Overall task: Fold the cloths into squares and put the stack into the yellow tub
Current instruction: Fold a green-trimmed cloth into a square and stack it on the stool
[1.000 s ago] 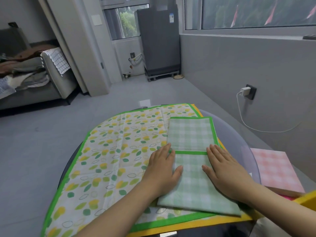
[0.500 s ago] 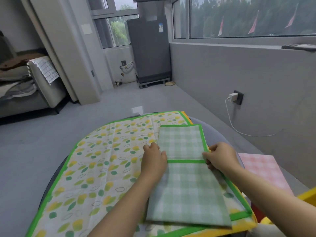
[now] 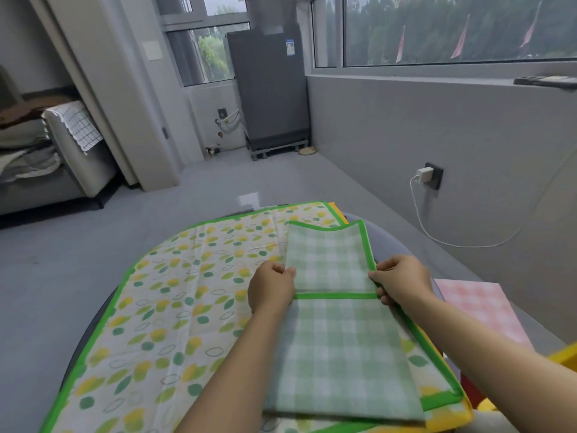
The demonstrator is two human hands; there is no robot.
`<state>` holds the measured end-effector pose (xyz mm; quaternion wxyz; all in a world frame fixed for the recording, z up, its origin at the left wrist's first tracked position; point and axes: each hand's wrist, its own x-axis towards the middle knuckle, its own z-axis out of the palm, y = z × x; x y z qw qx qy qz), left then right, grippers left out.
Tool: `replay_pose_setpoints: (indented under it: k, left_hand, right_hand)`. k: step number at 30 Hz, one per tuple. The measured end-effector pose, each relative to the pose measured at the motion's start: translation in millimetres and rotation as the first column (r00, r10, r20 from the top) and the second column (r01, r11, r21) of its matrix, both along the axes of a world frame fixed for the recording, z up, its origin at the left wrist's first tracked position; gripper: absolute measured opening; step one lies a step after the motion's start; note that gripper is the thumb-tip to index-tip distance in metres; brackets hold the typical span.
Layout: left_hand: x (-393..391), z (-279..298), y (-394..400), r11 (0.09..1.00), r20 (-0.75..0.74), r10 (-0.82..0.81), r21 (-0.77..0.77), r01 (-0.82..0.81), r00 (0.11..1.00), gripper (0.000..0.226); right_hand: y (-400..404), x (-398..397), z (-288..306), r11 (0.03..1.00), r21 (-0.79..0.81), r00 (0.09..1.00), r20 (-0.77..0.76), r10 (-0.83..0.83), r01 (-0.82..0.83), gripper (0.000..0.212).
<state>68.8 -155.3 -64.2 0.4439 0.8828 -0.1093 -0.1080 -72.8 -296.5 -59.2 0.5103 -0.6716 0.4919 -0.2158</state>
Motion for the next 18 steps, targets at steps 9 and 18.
replay_pose_setpoints:
  k: [9, 18]
  left_hand:
    - [-8.9, 5.3, 21.0, 0.887, -0.246, -0.030, -0.454, -0.088, 0.969, 0.012]
    - [-15.2, 20.4, 42.1, 0.761, -0.436, -0.209, -0.635, -0.135, 0.875, 0.028]
  right_hand:
    - [4.1, -12.6, 5.5, 0.979, 0.204, 0.956, 0.287, -0.065, 0.006, 0.007]
    - [9.4, -31.8, 19.0, 0.921, 0.313, 0.911, 0.401, 0.092, -0.231, 0.014]
